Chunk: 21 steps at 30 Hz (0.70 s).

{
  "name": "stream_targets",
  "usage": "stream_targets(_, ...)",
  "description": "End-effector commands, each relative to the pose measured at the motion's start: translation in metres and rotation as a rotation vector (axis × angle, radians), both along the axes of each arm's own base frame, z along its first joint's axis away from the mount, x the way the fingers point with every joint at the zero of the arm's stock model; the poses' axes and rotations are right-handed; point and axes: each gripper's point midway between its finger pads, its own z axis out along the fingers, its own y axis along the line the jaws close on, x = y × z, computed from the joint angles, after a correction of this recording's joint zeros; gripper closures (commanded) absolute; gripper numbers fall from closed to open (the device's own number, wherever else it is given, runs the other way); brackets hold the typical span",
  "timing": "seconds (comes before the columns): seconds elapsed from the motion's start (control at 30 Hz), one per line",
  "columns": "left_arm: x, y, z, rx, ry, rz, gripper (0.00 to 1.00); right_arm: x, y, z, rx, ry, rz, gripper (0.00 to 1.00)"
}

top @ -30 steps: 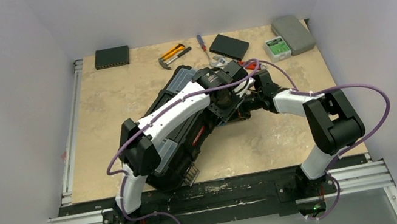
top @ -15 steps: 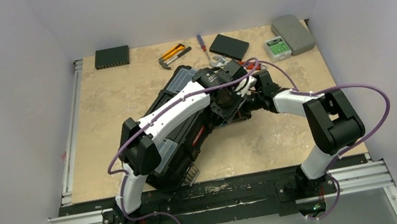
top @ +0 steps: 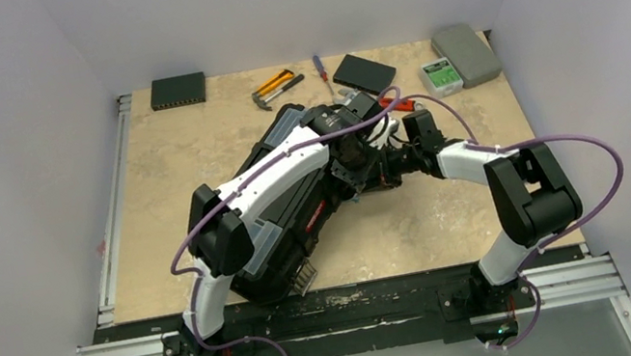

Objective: Pack the tool kit
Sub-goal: Close the toolbox at the center of the board.

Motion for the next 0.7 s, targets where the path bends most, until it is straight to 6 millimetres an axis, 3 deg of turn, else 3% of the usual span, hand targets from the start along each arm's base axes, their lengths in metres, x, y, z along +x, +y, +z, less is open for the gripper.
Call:
stream_targets(0.0, 0.014, 0.01, 0.021, -0.04, -0.045, 0.012, 1.0, 0.007, -0.005, 0.014, 0.007, -0.072, -0.024, 1.0)
stream_targets(0.23, 0.016, 0.017, 0.023, -0.016, -0.058, 0.022, 1.0, 0.009, -0.001, 0.02, 0.044, -0.067, -0.03, 1.0)
stream_targets(0.37, 0.016, 0.017, 0.038, -0.072, -0.05, 0.035, 1.0, 0.009, -0.011, 0.016, 0.005, -0.071, -0.065, 1.0)
stream_targets(0.5, 0.013, 0.013, 0.058, -0.126, -0.047, 0.03, 1.0, 0.01, -0.038, 0.007, -0.035, -0.092, -0.228, 0.74)
stream_targets(0.6, 0.013, 0.014, 0.064, -0.124, -0.056, 0.03, 1.0, 0.01, -0.056, -0.004, -0.125, -0.112, -0.318, 0.71)
stream_targets(0.67, 0.014, 0.015, 0.068, -0.127, -0.06, 0.031, 1.0, 0.007, -0.055, -0.006, -0.104, -0.118, -0.329, 0.71)
